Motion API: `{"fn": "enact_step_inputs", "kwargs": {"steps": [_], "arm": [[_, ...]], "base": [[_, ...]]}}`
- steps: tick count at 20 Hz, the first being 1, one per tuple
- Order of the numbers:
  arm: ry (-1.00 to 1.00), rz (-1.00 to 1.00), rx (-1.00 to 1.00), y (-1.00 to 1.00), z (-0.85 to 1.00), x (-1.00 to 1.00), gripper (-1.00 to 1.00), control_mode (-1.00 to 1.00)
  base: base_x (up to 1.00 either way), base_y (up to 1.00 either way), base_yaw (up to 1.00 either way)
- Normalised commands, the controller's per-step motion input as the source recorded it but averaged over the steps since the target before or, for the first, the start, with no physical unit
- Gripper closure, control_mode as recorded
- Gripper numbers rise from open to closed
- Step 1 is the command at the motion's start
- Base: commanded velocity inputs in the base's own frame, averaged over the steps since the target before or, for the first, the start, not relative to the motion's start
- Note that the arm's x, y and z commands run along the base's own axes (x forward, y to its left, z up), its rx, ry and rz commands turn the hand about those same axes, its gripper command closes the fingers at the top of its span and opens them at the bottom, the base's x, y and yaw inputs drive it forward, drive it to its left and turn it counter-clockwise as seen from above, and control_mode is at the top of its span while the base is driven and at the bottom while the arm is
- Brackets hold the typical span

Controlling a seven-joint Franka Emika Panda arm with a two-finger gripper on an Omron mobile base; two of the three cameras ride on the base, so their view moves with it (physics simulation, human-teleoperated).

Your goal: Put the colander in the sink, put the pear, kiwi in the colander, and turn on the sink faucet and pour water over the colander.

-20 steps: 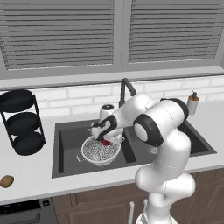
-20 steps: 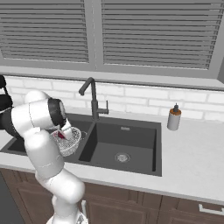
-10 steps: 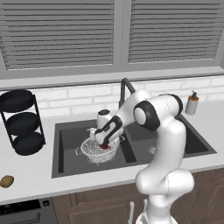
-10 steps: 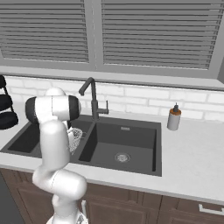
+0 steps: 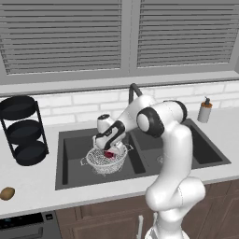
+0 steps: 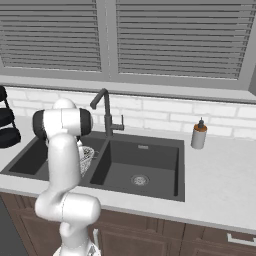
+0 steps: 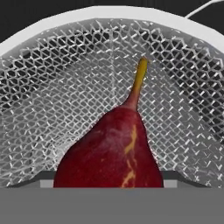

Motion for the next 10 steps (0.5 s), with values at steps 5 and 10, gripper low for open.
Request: {"fn": "enact_step_inputs", "kwargs": {"steps": [5, 10], "arm": [[0.00, 0.00, 0.00, -0.09, 0.07, -0.21, -1.00, -1.00], [0.00, 0.00, 0.00, -0.04, 0.36, -0.33, -1.00, -1.00]], "base": [[0.00, 0.00, 0.00], [0.00, 0.00, 0.00]]}}
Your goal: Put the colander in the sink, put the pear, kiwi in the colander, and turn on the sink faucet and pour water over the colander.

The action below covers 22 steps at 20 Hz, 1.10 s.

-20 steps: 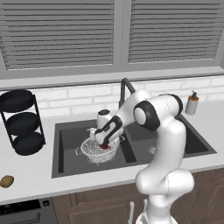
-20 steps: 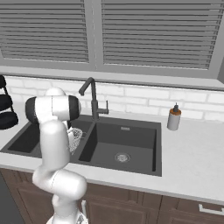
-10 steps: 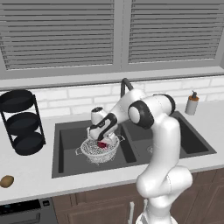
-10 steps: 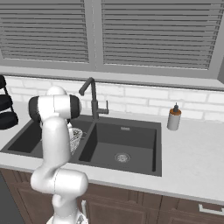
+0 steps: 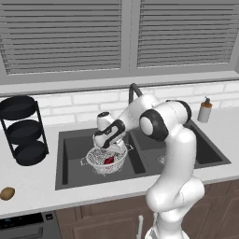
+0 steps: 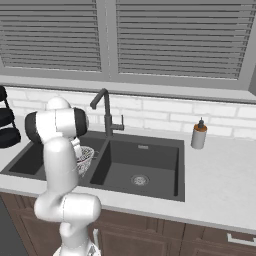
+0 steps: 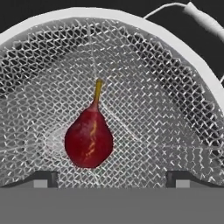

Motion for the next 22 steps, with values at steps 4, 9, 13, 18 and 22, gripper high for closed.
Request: {"fn": "enact_step_inputs", "kwargs": {"steps": [4, 9, 13, 18, 22], "arm": [[-0.08, 0.00, 0.04, 0.00, 0.93, -0.62, -1.00, -1.00], [-0.11, 0.00, 0.11, 0.11, 1.00, -0.85, -1.00, -1.00], [-0.07, 0.05, 0.08, 0.22, 1.00, -1.00, -1.00, -1.00], [-0.06, 0.10, 0.06, 0.23, 1.00, -1.00, -1.00, -1.00], [-0.02, 0.12, 0.03, 0.43, 1.00, -1.00, -1.00, -1.00]], "base": [[0.00, 0.00, 0.00], [0.00, 0.00, 0.00], [0.00, 0.00, 0.00], [0.00, 0.00, 0.00], [0.00, 0.00, 0.00]]}}
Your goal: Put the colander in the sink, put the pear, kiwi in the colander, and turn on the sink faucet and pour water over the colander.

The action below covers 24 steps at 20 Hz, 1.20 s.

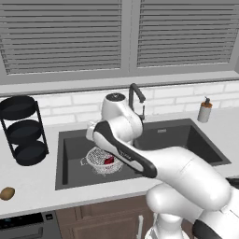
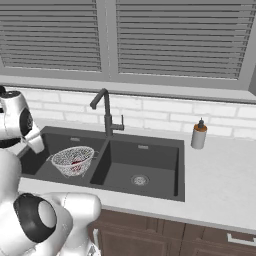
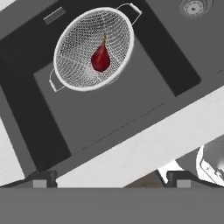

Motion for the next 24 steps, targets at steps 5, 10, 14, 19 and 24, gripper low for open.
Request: {"fn": "enact_step_inputs", "kwargs": {"steps": [5, 10, 14, 19, 24], "arm": [[0.00, 0.14, 0.00, 0.65, 0.80, -1.00, -1.00, -1.00], [-0.01, 0.14, 0.00, 0.86, 0.31, -1.00, -1.00, -1.00], [0.00, 0.15, 0.00, 0.99, 0.03, -0.66, -1.00, -1.00], [0.00, 0.13, 0.00, 0.96, 0.00, -0.07, -1.00, -1.00], [0.00, 0.08, 0.00, 0.77, -0.04, 0.24, -1.00, -1.00]], "base": [[0.00, 0.00, 0.00], [0.00, 0.00, 0.00], [0.00, 0.00, 0.00], [0.00, 0.00, 0.00], [0.00, 0.00, 0.00]]}}
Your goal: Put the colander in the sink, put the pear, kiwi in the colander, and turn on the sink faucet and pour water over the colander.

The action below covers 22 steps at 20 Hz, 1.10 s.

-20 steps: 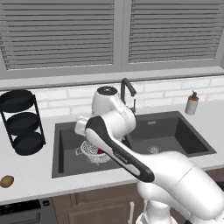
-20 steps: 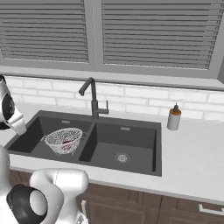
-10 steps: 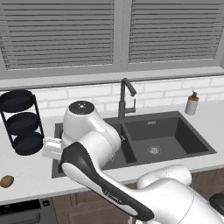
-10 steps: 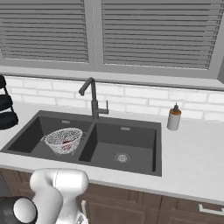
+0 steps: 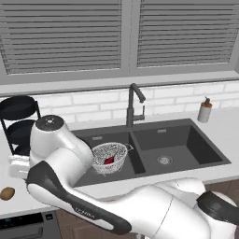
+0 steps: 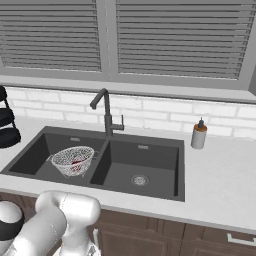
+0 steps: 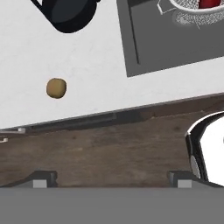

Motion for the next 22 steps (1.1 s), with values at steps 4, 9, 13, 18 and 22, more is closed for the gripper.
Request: {"fn": "enact_step_inputs", "kwargs": {"steps": [4, 9, 13, 18, 22], "arm": [[0.00, 0.07, -0.03, 0.67, -0.25, 0.15, -1.00, -1.00], [0.00, 0.05, -0.03, 0.38, -0.44, 0.16, -1.00, -1.00], [0.00, 0.00, -0.03, 0.12, -0.57, 0.40, -1.00, -1.00], [0.00, 0.00, -0.01, 0.10, -0.49, 0.46, -1.00, -1.00], [0.02, 0.00, 0.00, 0.31, -0.36, 0.33, -1.00, -1.00]], "base": [[0.00, 0.00, 0.00], [0.00, 0.00, 0.00], [0.00, 0.00, 0.00], [0.00, 0.00, 0.00], [0.00, 0.00, 0.00]]}}
